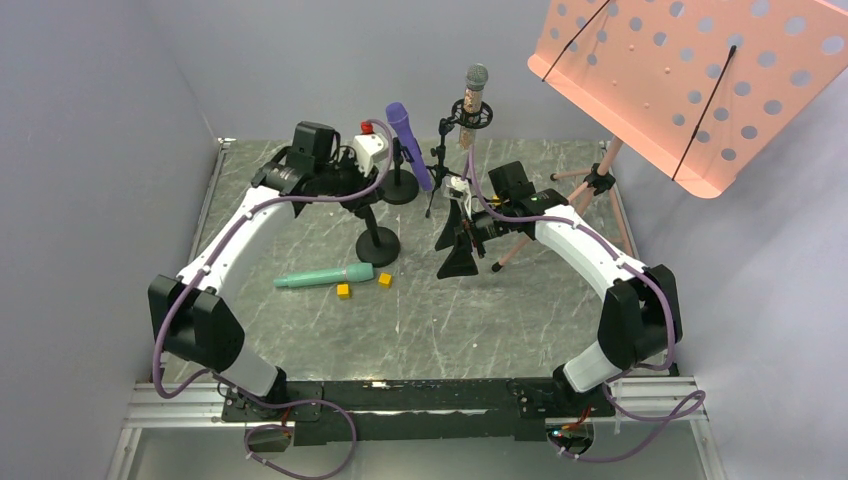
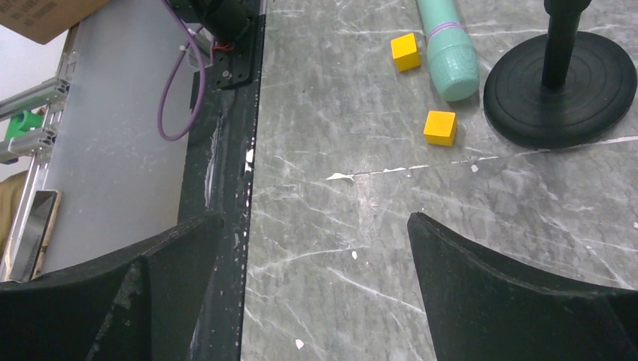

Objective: Attach the microphones to the stand

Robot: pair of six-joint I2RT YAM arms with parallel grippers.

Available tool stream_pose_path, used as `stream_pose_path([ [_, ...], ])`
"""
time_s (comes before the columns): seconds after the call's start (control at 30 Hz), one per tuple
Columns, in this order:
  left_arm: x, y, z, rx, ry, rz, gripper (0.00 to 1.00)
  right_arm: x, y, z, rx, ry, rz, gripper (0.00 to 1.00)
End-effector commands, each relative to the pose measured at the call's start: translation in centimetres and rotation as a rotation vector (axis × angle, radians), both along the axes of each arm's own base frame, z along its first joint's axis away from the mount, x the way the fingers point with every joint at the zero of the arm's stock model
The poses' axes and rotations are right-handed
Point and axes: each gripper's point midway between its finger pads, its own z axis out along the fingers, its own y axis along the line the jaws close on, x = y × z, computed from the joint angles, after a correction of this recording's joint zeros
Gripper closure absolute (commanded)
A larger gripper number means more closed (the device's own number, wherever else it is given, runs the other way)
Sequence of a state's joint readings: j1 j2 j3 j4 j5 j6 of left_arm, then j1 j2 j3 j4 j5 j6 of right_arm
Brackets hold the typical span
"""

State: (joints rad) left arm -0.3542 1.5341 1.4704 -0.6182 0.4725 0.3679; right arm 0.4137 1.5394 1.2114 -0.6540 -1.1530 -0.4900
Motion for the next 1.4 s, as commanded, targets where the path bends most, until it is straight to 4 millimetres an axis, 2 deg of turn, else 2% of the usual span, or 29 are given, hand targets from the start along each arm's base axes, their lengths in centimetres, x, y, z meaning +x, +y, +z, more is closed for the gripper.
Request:
stream_pose_path([
  [0.0, -0.6, -1.0, 2.1, -0.021, -0.046, -0.015, 0.85, 0.7, 0.4, 1.2, 0.025, -0.059, 0.016, 0.00],
  [0.13, -0.9, -1.4, 2.3, -0.017, -0.041, -0.001, 0.56, 0.8, 0.4, 1.1, 0.021, -0.062, 0.016, 0.00],
  [0.27, -1.2, -1.5, 3.2, -0.039, -0.060, 0.017, 0.37, 0.9, 0.3, 1.1, 0.019, -0.068, 0.014, 0.00],
  [0.47, -1.9, -0.3, 5.1, -0.066, -0.142, 0.069, 0.25, 1.0, 0.3, 1.0, 0.013, -0.070, 0.011, 0.00],
  [0.53, -2.4, 0.4, 5.9, -0.073, -0.192, 0.094, 0.18, 1.0, 0.2, 1.0, 0.014, -0.072, 0.010, 0.00],
  [0.63, -3.2, 2.1, 6.9, -0.072, -0.301, 0.135, 0.03, 0.9, 0.2, 1.1, 0.015, -0.077, 0.011, 0.00],
  [0.8, -4.5, 5.8, 6.8, -0.071, -0.423, 0.187, 0.01, 0.9, 0.2, 1.2, 0.013, -0.087, 0.009, 0.00],
  [0.87, -4.8, 7.8, 5.8, -0.059, -0.426, 0.209, 0.01, 1.0, 0.1, 1.2, 0.012, -0.091, 0.007, 0.00],
  [0.9, -4.9, 8.7, 4.7, -0.033, -0.416, 0.213, 0.01, 1.0, 0.1, 1.2, 0.012, -0.093, 0.006, 0.00],
  [1.07, -5.3, 12.6, -2.3, 0.192, -0.317, 0.262, 0.01, 1.0, 0.1, 1.1, 0.007, -0.098, 0.005, 0.00],
  [1.2, -6.8, 12.5, -6.4, 0.281, -0.256, 0.140, 0.01, 1.0, 0.1, 1.1, 0.010, -0.093, 0.008, 0.00],
  [1.37, -7.2, 12.7, -10.9, 0.370, -0.201, 0.032, 0.01, 0.9, 0.1, 1.2, 0.012, -0.096, 0.012, 0.00],
])
